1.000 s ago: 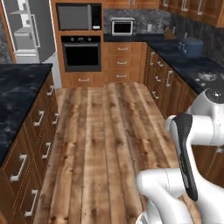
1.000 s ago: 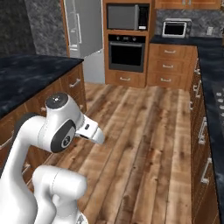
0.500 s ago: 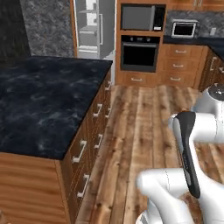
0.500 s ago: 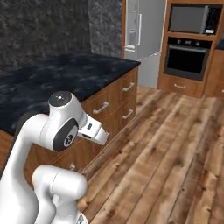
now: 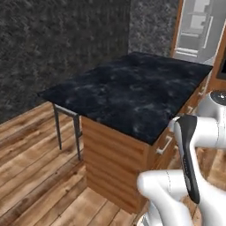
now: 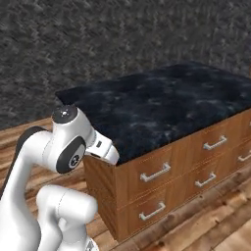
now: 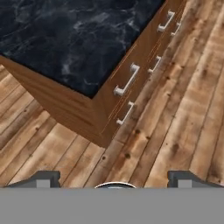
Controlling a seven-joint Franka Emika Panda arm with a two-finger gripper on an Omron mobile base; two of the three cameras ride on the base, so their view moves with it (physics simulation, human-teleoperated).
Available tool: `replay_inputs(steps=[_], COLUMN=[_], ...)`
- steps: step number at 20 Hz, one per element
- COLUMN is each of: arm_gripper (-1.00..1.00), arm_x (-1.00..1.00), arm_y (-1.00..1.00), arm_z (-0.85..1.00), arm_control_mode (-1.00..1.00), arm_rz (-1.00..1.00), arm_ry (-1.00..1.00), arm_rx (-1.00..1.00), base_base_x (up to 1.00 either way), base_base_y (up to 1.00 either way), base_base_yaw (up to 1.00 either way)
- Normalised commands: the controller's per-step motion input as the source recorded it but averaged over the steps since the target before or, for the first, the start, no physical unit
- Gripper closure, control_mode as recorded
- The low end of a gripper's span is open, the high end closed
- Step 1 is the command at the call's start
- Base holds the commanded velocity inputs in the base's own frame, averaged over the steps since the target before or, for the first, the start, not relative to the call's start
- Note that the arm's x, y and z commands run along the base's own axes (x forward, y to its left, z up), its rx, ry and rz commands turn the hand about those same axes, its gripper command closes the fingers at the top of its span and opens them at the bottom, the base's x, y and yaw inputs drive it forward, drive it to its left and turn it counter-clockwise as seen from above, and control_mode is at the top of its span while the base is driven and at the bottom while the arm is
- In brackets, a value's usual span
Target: Take a sugar cube from the saucer and place it inside the coffee. Then, grab milk from the fridge and place it next to the coffee on the counter to sweeten the coffee.
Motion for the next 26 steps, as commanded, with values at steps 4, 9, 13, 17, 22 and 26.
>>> replay_inputs(steps=[4,9,13,17,22,26], arm_gripper=[-1.0,-1.0,-1.0,-1.0,-1.0,-1.0], arm_x=[0.0,0.0,0.0,0.0,0.0,0.0], arm_y=[0.0,0.0,0.0,0.0,0.0,0.0], arm_z=[0.0,0.0,0.0,0.0,0.0,0.0], arm_control_mode=[1.0,1.0,1.0,1.0,1.0,1.0], arm_rz=[0.0,0.0,0.0,0.0,0.0,0.0], arm_ry=[0.0,0.0,0.0,0.0,0.0,0.0], arm_rx=[0.0,0.0,0.0,0.0,0.0,0.0], base_base_x=[0.25,0.4,0.69,0.99,1.0,1.0], base_base_y=[0.78,0.74,0.65,0.52,0.15,0.0], base_base_yaw=[0.66,0.62,0.55,0.43,0.22,-0.06])
